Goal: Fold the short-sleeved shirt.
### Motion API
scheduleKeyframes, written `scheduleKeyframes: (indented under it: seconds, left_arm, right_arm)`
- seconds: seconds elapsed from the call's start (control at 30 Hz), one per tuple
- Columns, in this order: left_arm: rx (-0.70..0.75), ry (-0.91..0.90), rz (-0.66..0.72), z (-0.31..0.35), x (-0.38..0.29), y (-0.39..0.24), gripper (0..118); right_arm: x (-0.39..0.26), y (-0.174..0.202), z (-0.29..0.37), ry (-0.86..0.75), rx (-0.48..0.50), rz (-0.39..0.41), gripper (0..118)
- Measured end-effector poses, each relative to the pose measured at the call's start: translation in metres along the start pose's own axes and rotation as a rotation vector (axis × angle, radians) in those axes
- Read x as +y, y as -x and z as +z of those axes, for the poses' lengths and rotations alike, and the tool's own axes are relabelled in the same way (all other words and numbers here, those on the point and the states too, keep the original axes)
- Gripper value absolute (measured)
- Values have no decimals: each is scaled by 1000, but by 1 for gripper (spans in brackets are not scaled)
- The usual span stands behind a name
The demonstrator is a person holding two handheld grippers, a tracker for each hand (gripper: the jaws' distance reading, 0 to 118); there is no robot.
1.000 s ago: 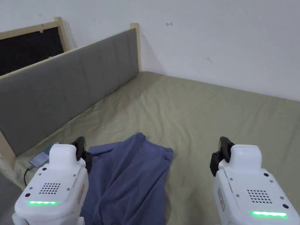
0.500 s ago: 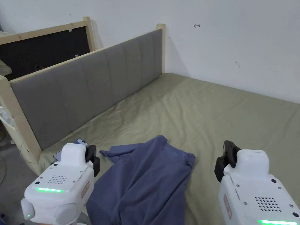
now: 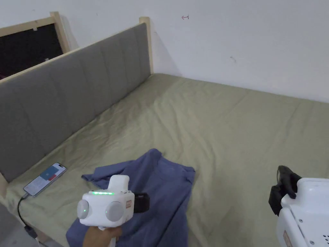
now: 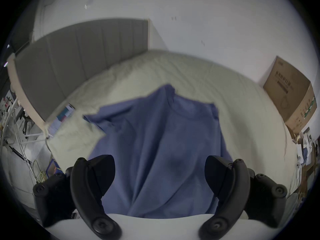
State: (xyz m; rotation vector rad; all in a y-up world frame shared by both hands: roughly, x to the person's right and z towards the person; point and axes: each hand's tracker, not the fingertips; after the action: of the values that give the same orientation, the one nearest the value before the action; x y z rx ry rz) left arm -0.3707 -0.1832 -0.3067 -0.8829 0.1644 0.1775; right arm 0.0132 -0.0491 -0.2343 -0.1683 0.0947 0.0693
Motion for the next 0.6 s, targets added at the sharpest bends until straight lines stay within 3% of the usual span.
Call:
scheduleKeyframes:
  seconds: [0.13, 0.23, 0.3, 0.33, 0.37, 0.6]
  left_arm:
    - [39, 131, -15, -44, -13, -9, 101]
    - [22, 230, -41, -57, -28, -16, 54]
    - [26, 139, -48, -47, -24, -20, 35]
    - [12, 156, -44, -47, -24, -22, 14]
    - [69, 134, -81, -46, -24, -22, 2]
    - [-30, 6, 5, 8, 2, -11, 1]
  right_arm:
    - [-10, -17, -3, 35, -44, 4, 0]
    - [-18, -27, -5, 61, -68, 1, 0]
    - [-21, -32, -6, 77, -76, 2, 0]
    - [-22, -35, -6, 81, -79, -1, 0]
    - [-22, -37, -6, 83, -82, -4, 0]
    - [-14, -54, 10, 51, -99, -50, 0]
